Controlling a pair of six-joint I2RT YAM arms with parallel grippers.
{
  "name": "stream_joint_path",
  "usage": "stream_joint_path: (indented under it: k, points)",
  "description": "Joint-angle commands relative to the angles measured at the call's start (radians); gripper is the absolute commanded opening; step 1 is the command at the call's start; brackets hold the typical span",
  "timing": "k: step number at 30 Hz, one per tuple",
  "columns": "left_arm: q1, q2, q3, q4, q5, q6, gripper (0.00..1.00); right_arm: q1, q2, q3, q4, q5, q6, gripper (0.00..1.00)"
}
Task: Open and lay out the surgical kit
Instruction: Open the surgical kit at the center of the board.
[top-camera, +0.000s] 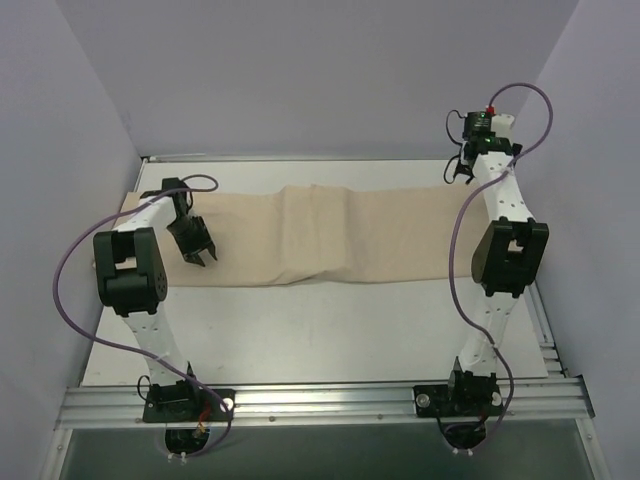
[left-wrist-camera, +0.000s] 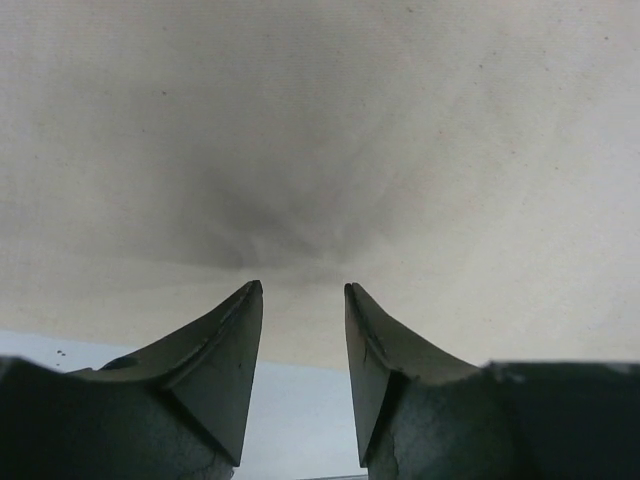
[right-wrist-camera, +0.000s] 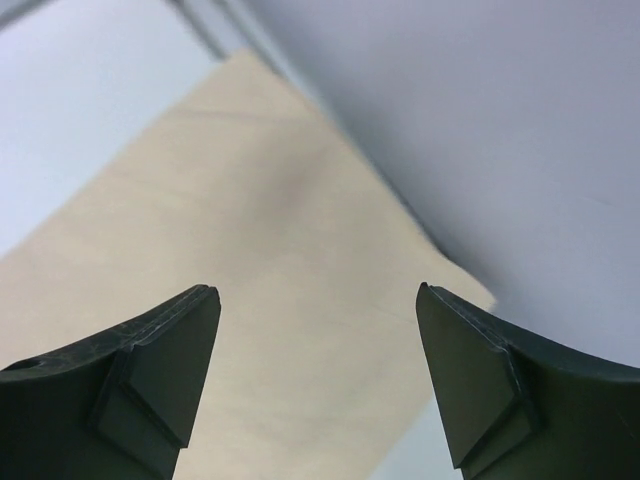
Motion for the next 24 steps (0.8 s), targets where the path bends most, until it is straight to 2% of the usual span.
stream_joint_path:
  k: [1,6,9,12,13,16,17,19,22,24]
  points:
    - [0.0,-0.082,0.048,-0.037,0.037,0.009,0.48,0.023,0.086,0.062,0.035,-0.164,-0.059,0.8]
    - [-0.02,-0.131,0.054,-0.017,0.103,0.032,0.48,0.023,0.123,0.016,0.185,-0.317,-0.034,0.68]
    - [-0.032,-0.171,0.036,-0.001,0.138,0.055,0.47,0.042,0.138,-0.007,0.295,-0.475,0.008,0.62]
    - [-0.034,-0.196,0.005,0.048,0.204,0.069,0.49,0.083,0.143,-0.036,0.393,-0.72,0.084,0.62]
    - [-0.034,-0.196,0.0,0.06,0.22,0.069,0.5,0.098,0.149,-0.03,0.412,-0.858,0.098,0.63]
    - [-0.035,-0.172,0.014,0.081,0.278,0.061,0.55,0.187,0.183,-0.004,0.469,-1.05,0.086,0.71]
    - [-0.035,-0.164,0.022,0.098,0.29,0.058,0.56,0.212,0.198,0.052,0.458,-1.084,0.069,0.72]
    - [-0.043,-0.138,0.035,0.098,0.295,0.051,0.56,0.276,0.253,0.126,0.38,-1.019,0.082,0.72]
    - [-0.05,-0.115,0.051,0.098,0.289,0.035,0.54,0.357,0.305,0.228,0.348,-0.941,0.136,0.65]
    - [-0.053,-0.105,0.049,0.101,0.283,0.018,0.54,0.41,0.296,0.241,0.357,-0.795,0.145,0.65]
